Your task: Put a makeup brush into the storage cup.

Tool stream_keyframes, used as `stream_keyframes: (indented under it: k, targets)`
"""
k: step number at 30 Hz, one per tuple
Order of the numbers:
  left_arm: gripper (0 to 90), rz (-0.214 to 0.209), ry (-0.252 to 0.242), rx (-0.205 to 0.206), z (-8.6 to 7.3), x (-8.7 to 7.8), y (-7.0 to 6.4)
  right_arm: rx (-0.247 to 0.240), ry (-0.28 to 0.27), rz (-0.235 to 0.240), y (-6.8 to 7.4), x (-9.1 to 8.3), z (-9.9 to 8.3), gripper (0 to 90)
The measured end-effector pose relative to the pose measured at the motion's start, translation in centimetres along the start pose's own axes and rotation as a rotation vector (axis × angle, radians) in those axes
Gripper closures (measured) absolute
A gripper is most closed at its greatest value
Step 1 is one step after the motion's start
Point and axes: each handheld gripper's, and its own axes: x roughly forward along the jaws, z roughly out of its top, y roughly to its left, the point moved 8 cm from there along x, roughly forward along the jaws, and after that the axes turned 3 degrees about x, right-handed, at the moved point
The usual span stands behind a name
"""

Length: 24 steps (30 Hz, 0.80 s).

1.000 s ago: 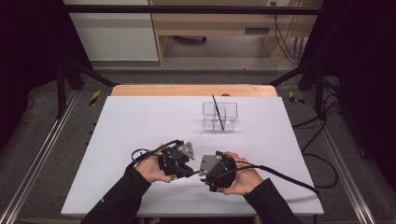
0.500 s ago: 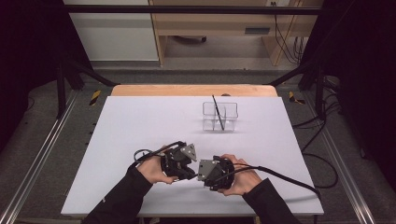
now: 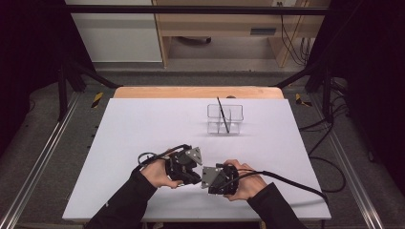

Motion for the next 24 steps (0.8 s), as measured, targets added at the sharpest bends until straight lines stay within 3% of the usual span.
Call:
stream_keyframes:
  k: [9,24]
  targets:
    - [83.5,-0.006,0.001,0.002,0.07,0.12,-0.15,-0.022,0.004,0.0,0.08,0.13,-0.03,75.6]
    - [83.1,-0.02,-0.015,0.008,0.02,-0.05,-0.15,-0.05,-0.001,0.024,0.34,0.06,-0.08,81.2]
